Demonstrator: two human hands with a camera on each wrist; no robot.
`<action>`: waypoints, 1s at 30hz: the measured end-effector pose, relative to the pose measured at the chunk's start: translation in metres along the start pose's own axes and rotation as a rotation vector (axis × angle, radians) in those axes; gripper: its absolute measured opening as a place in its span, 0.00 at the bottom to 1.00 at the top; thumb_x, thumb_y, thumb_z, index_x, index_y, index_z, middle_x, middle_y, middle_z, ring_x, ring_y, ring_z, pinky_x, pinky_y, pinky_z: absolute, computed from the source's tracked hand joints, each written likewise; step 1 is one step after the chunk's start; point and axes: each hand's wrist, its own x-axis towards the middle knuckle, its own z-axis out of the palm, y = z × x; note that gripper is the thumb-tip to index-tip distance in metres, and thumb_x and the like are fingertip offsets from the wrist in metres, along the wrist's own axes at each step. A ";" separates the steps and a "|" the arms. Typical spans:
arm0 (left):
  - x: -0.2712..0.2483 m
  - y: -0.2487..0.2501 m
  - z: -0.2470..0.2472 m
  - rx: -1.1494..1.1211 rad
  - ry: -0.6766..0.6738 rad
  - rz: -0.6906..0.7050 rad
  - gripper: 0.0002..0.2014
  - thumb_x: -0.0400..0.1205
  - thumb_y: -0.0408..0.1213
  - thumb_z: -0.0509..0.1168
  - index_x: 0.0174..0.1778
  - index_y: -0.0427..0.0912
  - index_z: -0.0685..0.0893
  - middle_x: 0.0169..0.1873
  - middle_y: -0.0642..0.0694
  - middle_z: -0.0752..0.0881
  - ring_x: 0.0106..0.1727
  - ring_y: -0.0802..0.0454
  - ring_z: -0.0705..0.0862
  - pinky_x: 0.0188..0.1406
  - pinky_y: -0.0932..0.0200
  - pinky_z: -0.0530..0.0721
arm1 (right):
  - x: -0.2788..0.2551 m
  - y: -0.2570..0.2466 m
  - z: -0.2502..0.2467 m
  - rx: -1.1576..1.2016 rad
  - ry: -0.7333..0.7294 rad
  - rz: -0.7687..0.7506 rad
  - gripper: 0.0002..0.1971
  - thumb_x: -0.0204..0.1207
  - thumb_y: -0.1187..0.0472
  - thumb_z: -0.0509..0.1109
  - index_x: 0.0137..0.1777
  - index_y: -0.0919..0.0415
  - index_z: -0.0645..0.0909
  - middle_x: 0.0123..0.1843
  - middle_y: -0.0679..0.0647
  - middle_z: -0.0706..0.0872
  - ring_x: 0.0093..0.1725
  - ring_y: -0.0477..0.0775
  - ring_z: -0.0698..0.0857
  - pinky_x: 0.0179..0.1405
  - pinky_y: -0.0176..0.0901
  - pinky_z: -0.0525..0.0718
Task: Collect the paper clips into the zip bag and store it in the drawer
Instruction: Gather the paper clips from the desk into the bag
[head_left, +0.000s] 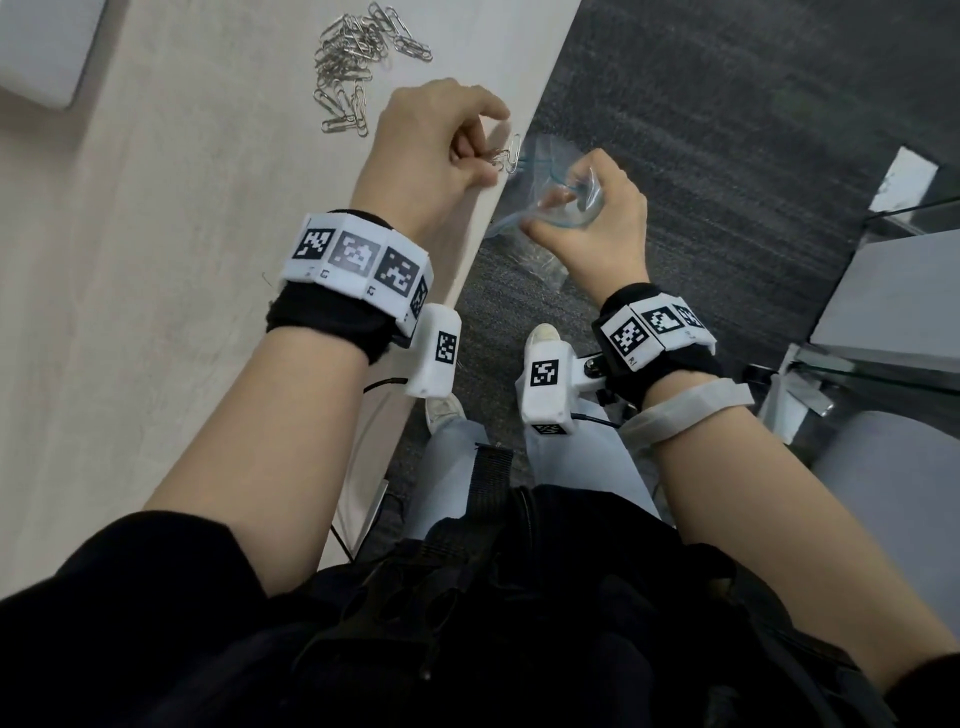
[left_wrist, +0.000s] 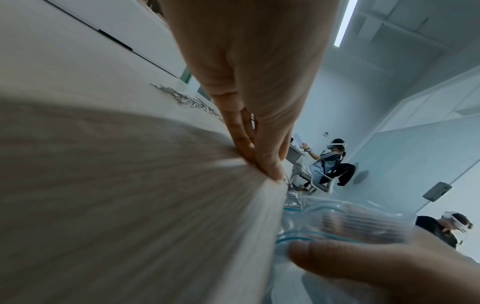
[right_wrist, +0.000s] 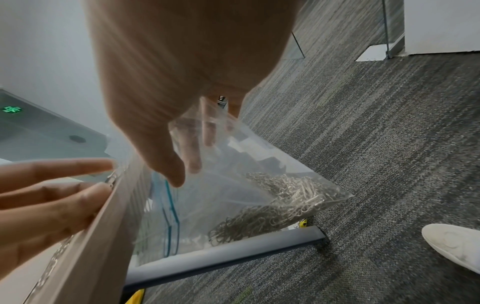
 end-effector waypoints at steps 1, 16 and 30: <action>0.002 0.001 0.000 0.023 -0.012 0.008 0.16 0.70 0.30 0.75 0.54 0.40 0.87 0.45 0.40 0.85 0.41 0.54 0.79 0.48 0.64 0.81 | 0.000 0.000 0.000 -0.001 0.005 -0.002 0.19 0.55 0.45 0.76 0.35 0.41 0.66 0.43 0.63 0.86 0.46 0.63 0.85 0.47 0.62 0.84; 0.003 0.012 0.007 -0.062 0.004 0.083 0.13 0.70 0.26 0.68 0.49 0.40 0.88 0.43 0.44 0.86 0.43 0.54 0.84 0.46 0.63 0.84 | 0.002 -0.008 -0.006 0.010 0.028 -0.024 0.19 0.56 0.47 0.76 0.33 0.42 0.65 0.39 0.59 0.84 0.42 0.56 0.81 0.44 0.55 0.81; 0.042 -0.042 -0.035 0.281 0.255 -0.256 0.30 0.80 0.58 0.56 0.76 0.49 0.66 0.82 0.39 0.50 0.83 0.39 0.44 0.77 0.32 0.39 | 0.016 -0.008 0.002 0.003 -0.005 0.018 0.18 0.55 0.42 0.75 0.34 0.41 0.67 0.44 0.61 0.87 0.49 0.62 0.85 0.52 0.61 0.83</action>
